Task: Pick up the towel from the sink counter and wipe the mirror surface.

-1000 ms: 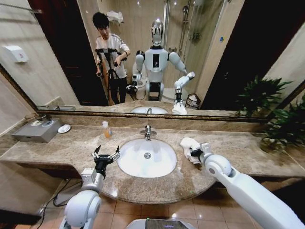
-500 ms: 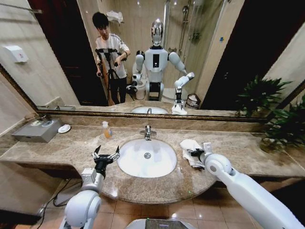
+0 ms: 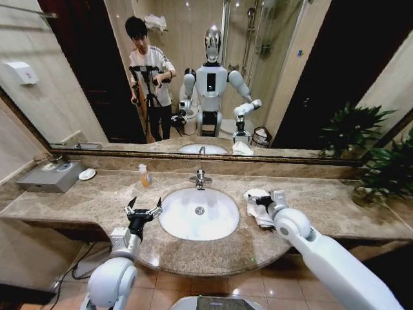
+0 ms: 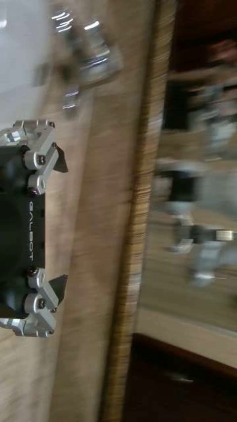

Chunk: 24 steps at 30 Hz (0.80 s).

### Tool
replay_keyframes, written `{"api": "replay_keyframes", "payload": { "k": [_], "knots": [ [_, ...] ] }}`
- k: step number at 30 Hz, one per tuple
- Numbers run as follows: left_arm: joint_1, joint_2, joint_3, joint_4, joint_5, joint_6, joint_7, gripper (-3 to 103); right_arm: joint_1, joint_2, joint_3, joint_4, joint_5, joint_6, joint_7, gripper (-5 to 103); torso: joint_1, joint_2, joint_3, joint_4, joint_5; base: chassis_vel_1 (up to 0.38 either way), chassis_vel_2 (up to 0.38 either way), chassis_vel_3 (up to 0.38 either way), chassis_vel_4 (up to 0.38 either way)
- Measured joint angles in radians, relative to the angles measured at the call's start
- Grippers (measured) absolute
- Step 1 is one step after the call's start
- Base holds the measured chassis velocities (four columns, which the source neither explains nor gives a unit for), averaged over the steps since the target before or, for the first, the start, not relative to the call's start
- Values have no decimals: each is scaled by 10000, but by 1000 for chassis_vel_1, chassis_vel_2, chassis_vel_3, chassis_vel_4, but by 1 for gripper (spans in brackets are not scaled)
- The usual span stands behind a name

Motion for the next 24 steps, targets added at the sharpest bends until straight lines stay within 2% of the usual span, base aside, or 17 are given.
{"api": "replay_keyframes", "payload": {
  "k": [2, 3, 4, 7, 8, 10, 12, 13, 14, 16, 20, 24],
  "knots": [
    [1, 1, 0, 0, -1, 0, 0, 100, -731, 886, 175, -181, -2142, 2003, -658, 100, 0, 0, 0, -3, 1, 0, 0, 0, 0],
    [1, 1, 0, 0, -1, 0, 0, 100, -731, 886, 175, -181, -2142, 2003, -658, 100, 0, 0, 0, -3, 1, 0, 0, 0, 0],
    [-1, 1, 0, 0, 0, 0, 0, 100, -979, 1178, 245, -181, -2567, 2379, -782, 100, 0, 0, 0, 1, 5, 0, 0, 0, 0],
    [0, 3, 0, 0, -1, 0, 0, 100, -2076, 2257, 946, 83, -3694, 3252, -1789, 100, -1, 1, -1, -2, 0, 0, 0, 0, 0],
    [0, 3, 0, 0, -1, 0, 0, 100, -2076, 2257, 946, 83, -3694, 3252, -1789, 100, -1, 1, -1, -2, 0, 0, 0, 0, 0],
    [0, 1, 0, 0, 0, 0, 0, 100, -2790, 2884, 1621, 186, -4336, 3897, -2763, 100, -1, 1, -1, -1, -1, 0, 0, 0, 0],
    [0, 1, 0, 0, 0, 0, 0, 100, -3322, 3405, 2248, 241, -4529, 4312, -3630, 100, -2, 1, -1, -4, 1, 0, 0, 0, 0],
    [0, 1, 0, 0, 0, 0, 0, 100, -3322, 3405, 2248, 241, -4529, 4312, -3630, 100, -2, 1, -1, -4, 1, 0, 0, 0, 0],
    [0, 2, 0, 0, -1, 0, 0, 100, -3630, 3821, 2662, 261, -4540, 4519, -4205, 100, -2, 1, -1, -2, -2, 0, 0, 0, 0],
    [0, 1, 0, 0, -1, 0, 0, 100, -3970, 4420, 3155, 265, -4562, 4715, -4866, 100, -2, 1, -1, -2, 1, 0, 0, 0, 0],
    [0, 1, 0, 0, 0, 0, 0, 100, -4270, 4955, 3522, 343, -4626, 4820, -5360, 100, -1, 1, -1, -1, 1, 0, 0, 0, 0],
    [0, 1, 0, 0, 0, 0, 0, 100, -4368, 5017, 3560, 431, -4626, 4821, -5445, 100, -1, 1, -1, 0, 0, 0, 0, 0, 0]
  ]
}}
